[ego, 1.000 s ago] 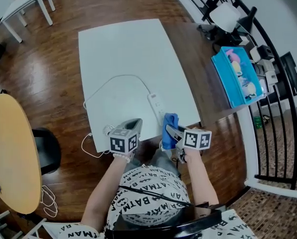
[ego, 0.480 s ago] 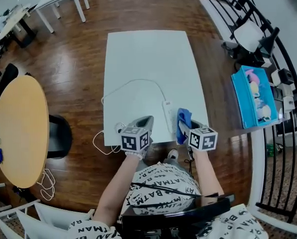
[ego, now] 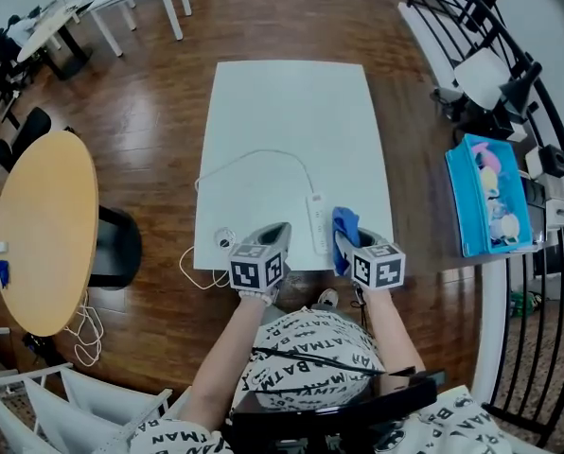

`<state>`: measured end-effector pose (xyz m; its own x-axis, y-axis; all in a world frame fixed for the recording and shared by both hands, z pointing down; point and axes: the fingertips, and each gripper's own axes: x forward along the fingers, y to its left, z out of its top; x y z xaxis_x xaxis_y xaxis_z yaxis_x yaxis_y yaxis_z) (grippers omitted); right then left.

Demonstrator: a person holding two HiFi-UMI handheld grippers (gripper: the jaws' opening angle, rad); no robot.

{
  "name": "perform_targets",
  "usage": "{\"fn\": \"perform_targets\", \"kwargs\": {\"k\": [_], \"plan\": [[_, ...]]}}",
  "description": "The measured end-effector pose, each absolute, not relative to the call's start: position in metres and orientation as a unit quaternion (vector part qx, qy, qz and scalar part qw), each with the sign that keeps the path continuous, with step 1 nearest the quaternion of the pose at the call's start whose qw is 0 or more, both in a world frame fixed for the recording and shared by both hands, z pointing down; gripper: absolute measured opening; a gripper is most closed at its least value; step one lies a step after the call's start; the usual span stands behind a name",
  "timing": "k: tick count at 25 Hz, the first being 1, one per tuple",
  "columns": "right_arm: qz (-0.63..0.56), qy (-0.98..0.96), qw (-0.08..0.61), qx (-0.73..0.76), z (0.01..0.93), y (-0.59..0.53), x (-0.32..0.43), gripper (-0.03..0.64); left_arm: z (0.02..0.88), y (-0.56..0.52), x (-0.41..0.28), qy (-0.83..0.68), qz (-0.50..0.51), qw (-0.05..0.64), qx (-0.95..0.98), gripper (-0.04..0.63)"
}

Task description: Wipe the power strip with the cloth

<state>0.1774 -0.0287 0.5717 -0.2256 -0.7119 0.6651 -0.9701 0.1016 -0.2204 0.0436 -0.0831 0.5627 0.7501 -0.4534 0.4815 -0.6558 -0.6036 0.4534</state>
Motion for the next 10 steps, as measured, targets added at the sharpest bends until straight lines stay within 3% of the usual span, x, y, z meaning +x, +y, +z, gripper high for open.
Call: {"fn": "perform_targets", "kwargs": {"k": [10], "plan": [[0.325,-0.717,0.204,0.582,0.574,-0.017,0.182,0.137,0.559,-0.067,0.056,-0.310,0.169,0.308,0.884,0.002]]}}
